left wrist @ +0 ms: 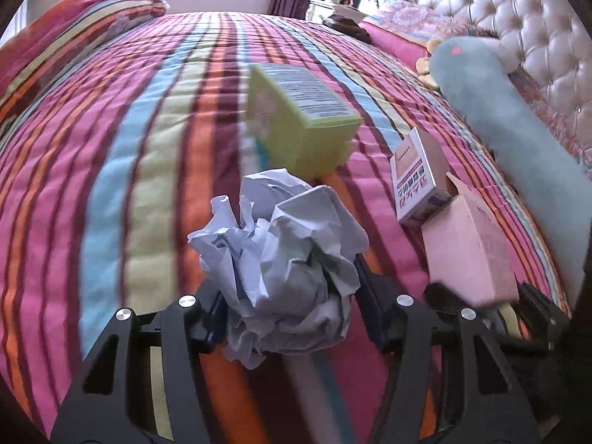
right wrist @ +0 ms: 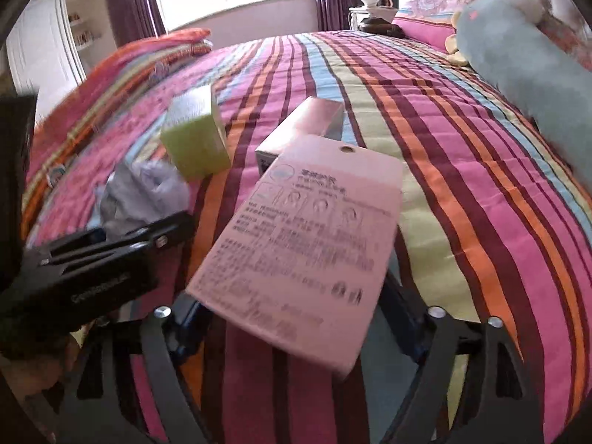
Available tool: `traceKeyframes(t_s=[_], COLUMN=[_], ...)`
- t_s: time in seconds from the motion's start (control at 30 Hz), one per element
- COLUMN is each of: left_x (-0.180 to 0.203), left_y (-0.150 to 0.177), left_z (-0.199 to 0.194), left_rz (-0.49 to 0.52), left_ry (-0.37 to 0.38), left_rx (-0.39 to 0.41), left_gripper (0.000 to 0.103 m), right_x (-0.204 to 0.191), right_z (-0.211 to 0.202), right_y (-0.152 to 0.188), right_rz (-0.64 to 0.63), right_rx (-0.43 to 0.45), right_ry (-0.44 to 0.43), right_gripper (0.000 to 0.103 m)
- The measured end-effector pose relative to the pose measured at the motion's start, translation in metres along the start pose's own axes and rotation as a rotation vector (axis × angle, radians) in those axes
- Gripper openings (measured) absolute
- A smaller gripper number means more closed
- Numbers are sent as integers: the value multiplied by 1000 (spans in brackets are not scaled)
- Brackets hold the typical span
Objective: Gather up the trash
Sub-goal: 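Grasp the crumpled white paper with the left tool while the right grasps the pink box, then carry the paper and pink box over the wastebasket and release both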
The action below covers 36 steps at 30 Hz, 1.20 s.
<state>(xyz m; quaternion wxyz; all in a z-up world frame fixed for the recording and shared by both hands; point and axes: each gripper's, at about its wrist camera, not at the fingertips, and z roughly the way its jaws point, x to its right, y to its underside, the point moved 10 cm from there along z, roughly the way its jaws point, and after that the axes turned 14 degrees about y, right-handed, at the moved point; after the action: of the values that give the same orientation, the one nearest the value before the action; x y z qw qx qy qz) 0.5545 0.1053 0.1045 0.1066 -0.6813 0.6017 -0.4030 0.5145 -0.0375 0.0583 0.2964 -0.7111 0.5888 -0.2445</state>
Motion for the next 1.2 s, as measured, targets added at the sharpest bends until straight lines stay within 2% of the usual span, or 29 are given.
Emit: traceKeyframes(t_s=[0.13, 0.23, 0.27, 0.3, 0.33, 0.43, 0.6, 0.67, 0.7, 0.8, 0.83, 0.87, 0.9, 0.93, 0.97, 1.07, 1.2], left_x=[-2, 2, 4, 8, 12, 29, 61, 77, 88, 104, 106, 106, 105, 102, 97, 85, 81], left_y=[40, 80, 92, 106, 120, 157, 222, 251, 274, 332, 359, 382, 409, 436, 465, 528, 576], left_z=[-47, -87, -100, -117, -134, -182, -249, -275, -290, -307, -306, -301, -291, -279, -261, -218, -176], left_rz=[8, 21, 21, 19, 14, 9, -7, 10, 35, 75, 75, 75, 68, 46, 18, 2, -14], left_ry=[12, 40, 55, 79, 105, 160, 237, 263, 271, 264, 257, 245, 229, 217, 200, 138, 124], left_rx=[12, 26, 39, 55, 75, 123, 175, 178, 163, 100, 60, 14, -42, -97, -162, -302, -447], left_gripper=[57, 57, 57, 57, 57, 57, 57, 57, 57, 57, 57, 57, 57, 57, 57, 57, 57], right_x=[-2, -6, -4, -5, 1, 10, 22, 20, 18, 16, 17, 18, 18, 17, 18, 20, 17], right_z=[-30, -65, -84, -90, -110, -155, -224, -267, -287, -313, -324, -325, -322, -320, -312, -278, -251], right_y=[20, 43, 53, 57, 66, 85, 114, 139, 159, 199, 240, 264, 286, 293, 325, 391, 450], right_rz=[48, 83, 109, 118, 152, 180, 159, 97, 49, -4, -26, -32, -30, -29, -21, 18, -19], right_rx=[-9, -4, 0, 4, 25, 66, 118, 134, 134, 109, 51, 12, -27, -42, -110, -279, -402], right_ry=[-74, -192, -259, -275, -340, -433, -493, -529, -525, -526, -533, -528, -519, -514, -499, -468, -400], right_gripper=[70, 68, 68, 67, 67, 65, 64, 64, 64, 64, 64, 64, 64, 64, 64, 64, 64])
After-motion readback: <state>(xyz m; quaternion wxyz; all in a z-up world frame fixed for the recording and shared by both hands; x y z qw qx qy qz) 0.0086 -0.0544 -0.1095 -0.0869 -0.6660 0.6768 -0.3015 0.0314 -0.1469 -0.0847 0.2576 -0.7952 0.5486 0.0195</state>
